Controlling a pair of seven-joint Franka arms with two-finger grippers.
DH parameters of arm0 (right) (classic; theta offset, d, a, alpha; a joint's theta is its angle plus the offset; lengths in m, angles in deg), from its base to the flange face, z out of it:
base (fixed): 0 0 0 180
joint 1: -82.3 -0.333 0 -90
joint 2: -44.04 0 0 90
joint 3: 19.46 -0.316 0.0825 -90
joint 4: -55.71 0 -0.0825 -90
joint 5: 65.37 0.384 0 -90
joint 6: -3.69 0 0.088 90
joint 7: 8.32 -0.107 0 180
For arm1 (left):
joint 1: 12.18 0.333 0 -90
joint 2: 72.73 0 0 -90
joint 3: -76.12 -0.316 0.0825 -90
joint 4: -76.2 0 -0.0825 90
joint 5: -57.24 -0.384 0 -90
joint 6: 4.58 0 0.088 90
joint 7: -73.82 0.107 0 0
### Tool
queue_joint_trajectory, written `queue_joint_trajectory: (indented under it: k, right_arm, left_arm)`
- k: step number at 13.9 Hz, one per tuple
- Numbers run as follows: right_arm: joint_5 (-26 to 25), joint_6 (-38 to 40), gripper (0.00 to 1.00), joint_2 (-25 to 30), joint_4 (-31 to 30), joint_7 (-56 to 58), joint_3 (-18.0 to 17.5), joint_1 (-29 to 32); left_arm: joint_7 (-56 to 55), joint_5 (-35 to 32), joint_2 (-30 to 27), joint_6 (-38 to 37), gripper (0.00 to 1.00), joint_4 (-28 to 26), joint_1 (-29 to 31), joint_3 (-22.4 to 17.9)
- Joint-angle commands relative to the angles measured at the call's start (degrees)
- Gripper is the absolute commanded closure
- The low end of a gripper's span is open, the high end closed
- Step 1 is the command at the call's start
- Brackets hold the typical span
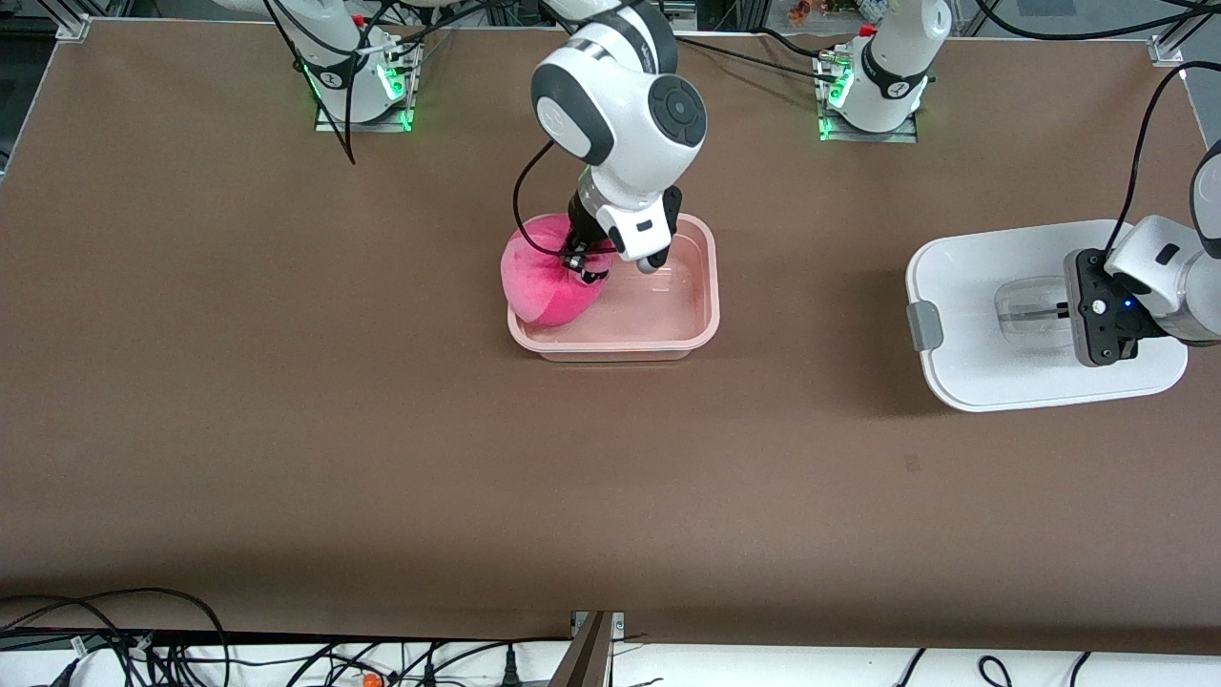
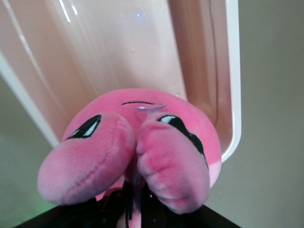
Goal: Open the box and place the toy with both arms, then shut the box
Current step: 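Lower the pink plush into the open box with the right gripper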
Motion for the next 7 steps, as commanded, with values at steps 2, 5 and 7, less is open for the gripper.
queue_joint_trajectory:
  k: [2, 5, 7]
  right_arm:
    - [-2.03, -2.08, 1.00, -3.82, 2.48, 1.35, 0.57, -0.33]
    - [-2.03, -5.93, 1.00, -6.81, 2.57, 0.74, 0.75, -0.68]
    - [-3.25, -7.61, 1.00, -8.66, 2.57, -0.32, 1.27, -2.61]
  left_arm:
    - [2.02, -0.74, -0.51, -0.41, 1.00, 0.80, 0.32, 0.12]
    - [2.28, -0.57, -0.42, -0.58, 1.00, 0.72, 0.32, 0.12]
    - [2.28, 0.05, -0.51, -0.67, 1.00, 0.63, 0.32, 0.12]
